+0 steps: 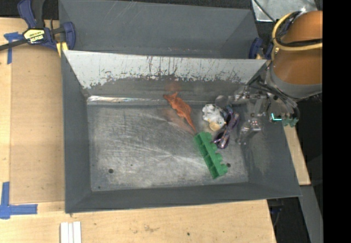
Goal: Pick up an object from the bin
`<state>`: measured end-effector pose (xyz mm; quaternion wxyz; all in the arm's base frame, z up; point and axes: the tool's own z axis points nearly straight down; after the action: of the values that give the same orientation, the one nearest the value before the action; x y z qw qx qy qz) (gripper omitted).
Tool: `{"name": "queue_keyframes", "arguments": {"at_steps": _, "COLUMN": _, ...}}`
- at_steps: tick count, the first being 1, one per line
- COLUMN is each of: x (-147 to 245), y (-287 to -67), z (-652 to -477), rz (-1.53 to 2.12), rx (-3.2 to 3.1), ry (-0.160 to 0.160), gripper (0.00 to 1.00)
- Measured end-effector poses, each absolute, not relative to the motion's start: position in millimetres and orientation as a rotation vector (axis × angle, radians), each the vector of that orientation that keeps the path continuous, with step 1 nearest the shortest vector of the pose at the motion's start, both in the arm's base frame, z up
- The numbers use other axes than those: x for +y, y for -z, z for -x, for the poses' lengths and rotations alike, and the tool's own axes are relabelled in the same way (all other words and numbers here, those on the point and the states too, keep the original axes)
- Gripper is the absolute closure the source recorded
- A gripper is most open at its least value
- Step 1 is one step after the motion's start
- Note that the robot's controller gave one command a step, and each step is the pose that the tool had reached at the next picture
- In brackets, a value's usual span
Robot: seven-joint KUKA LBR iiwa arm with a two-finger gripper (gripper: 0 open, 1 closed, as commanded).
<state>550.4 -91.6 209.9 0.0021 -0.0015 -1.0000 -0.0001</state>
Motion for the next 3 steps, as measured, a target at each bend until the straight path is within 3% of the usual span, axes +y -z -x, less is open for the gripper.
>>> {"name": "queue_keyframes", "arguments": {"at_steps": 1, "x": -91.1, "y": -214.1, "z": -552.2, "rz": -0.001, "rx": -3.145, "ry": -0.001, "gripper": 1.00}}
{"name": "queue_keyframes", "arguments": {"at_steps": 2, "x": -91.0, "y": -214.1, "z": -552.2, "rz": -0.002, "rx": -3.145, "ry": -0.001, "gripper": 0.00}}
{"name": "queue_keyframes", "arguments": {"at_steps": 3, "x": -90.9, "y": -214.1, "z": -552.2, "rz": -0.003, "rx": -3.145, "ry": -0.001, "gripper": 1.00}}
